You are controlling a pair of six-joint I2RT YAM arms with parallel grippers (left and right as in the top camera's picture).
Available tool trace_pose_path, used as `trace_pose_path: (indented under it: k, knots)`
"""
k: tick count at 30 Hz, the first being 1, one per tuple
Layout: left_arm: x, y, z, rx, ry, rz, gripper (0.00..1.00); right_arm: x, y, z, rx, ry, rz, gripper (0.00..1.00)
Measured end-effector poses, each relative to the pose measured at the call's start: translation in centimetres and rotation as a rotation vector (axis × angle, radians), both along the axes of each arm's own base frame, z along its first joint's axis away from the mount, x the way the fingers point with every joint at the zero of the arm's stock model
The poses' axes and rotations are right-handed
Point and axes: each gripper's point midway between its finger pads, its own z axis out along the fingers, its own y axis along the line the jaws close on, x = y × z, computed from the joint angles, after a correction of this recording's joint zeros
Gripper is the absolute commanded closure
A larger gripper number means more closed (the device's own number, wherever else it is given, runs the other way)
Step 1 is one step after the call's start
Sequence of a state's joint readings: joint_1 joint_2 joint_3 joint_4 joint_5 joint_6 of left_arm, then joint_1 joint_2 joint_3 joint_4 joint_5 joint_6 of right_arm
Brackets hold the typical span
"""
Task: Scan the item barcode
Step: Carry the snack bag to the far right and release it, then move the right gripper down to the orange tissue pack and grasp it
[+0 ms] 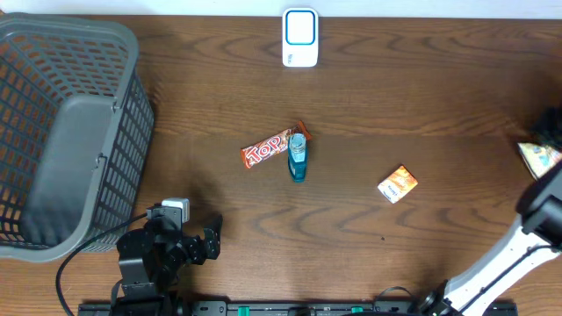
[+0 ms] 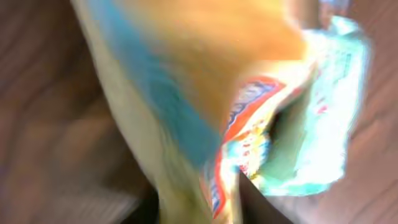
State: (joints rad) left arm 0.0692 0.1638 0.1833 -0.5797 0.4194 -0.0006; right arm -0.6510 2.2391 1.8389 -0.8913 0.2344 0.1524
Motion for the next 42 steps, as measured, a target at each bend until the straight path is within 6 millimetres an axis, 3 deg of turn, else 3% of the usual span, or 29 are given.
trace_pose_path:
  k: [2, 4, 5, 9, 14, 20, 23, 26, 30, 37, 42]
  knots:
    - [0.0, 0.0, 0.0, 0.000, 0.000, 0.000, 0.02, -0.3, -0.4, 0.2, 0.060, -0.053, -0.016, 0.37]
    - [0.0, 0.0, 0.0, 0.000, 0.000, 0.000, 0.02, 0.4, 0.2, 1.3, 0.119, -0.131, -0.002, 0.04]
    - [0.0, 0.0, 0.0, 0.000, 0.000, 0.000, 0.02, 0.7, 0.4, 1.6, 0.126, -0.145, 0.001, 0.01]
    - [0.0, 0.0, 0.0, 0.000, 0.000, 0.000, 0.02, 3.4, 3.3, 6.3, 0.156, -0.275, 0.088, 0.01]
    - [0.0, 0.0, 0.0, 0.000, 0.000, 0.000, 0.02, 5.7, 9.0, 14.6, 0.137, -0.426, 0.223, 0.01]
    - [0.0, 0.0, 0.0, 0.000, 0.000, 0.000, 0.02, 4.0, 17.2, 23.4, 0.138, -0.529, 0.362, 0.01]
    - [0.0, 0.0, 0.0, 0.000, 0.000, 0.000, 0.02, 2.7, 21.0, 25.5, 0.194, -0.553, 0.418, 0.01]
    - [0.0, 0.0, 0.0, 0.000, 0.000, 0.000, 0.02, 1.6, 25.1, 25.8, 0.300, -0.540, 0.487, 0.01]
    - [0.0, 0.0, 0.0, 0.000, 0.000, 0.000, 0.02, -0.9, 29.4, 23.9, 0.448, -0.410, 0.534, 0.01]
    - [0.0, 0.0, 0.0, 0.000, 0.000, 0.000, 0.02, -5.4, 34.2, 20.4, 0.589, -0.166, 0.568, 0.01]
    - [0.0, 0.0, 0.0, 0.000, 0.000, 0.000, 0.02, -7.1, 37.1, 16.7, 0.639, -0.027, 0.601, 0.01]
